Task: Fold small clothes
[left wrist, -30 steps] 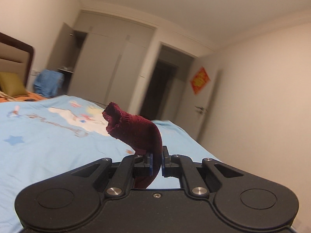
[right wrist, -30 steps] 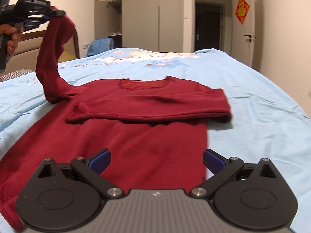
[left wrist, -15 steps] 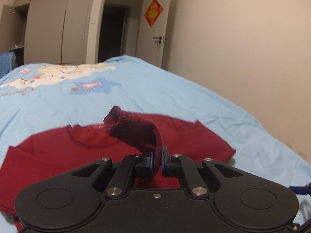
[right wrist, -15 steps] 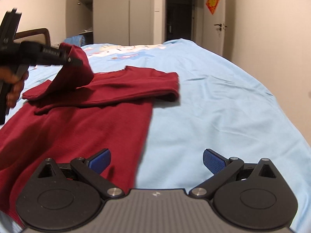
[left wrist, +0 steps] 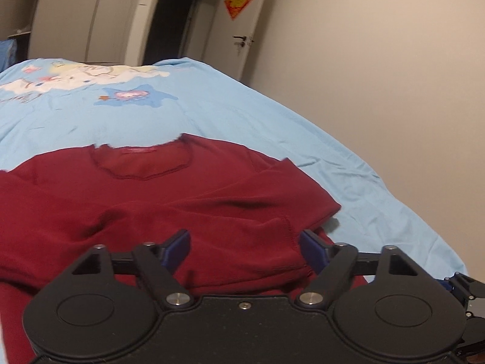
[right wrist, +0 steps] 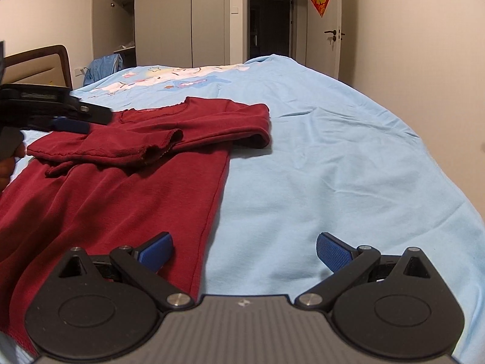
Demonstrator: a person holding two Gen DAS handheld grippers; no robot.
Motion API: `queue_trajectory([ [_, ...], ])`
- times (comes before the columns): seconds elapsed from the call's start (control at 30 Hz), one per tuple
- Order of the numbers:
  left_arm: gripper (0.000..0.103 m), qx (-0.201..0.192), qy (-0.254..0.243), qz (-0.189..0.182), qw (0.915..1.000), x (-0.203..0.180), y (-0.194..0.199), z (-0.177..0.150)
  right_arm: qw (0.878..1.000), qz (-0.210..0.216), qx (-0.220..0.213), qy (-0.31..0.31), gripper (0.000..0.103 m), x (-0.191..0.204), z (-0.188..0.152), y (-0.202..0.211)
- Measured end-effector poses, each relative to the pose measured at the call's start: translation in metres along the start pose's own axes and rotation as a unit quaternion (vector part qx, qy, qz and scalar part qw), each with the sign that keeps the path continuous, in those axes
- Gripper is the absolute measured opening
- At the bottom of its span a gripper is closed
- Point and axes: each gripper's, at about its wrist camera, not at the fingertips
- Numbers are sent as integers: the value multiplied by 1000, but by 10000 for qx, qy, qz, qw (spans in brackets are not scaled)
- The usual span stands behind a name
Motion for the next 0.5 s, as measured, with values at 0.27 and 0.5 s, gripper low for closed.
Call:
queue_trajectory([
  [0.27,99,13,-15,1675,9859,58,69,-13,9995,123,-303,21,103,15,19,-9],
  [0.5,99,15,740,2587,9631,126,111,-26,9972,487,-552,158,103,43,46,-38],
])
Point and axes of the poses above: each gripper's, at about its wrist camera, not at the fingertips, and y roughly against the way its jaws point, x to its left, z to its top, and after that the axes turned 7 degrees about -x, right-handed
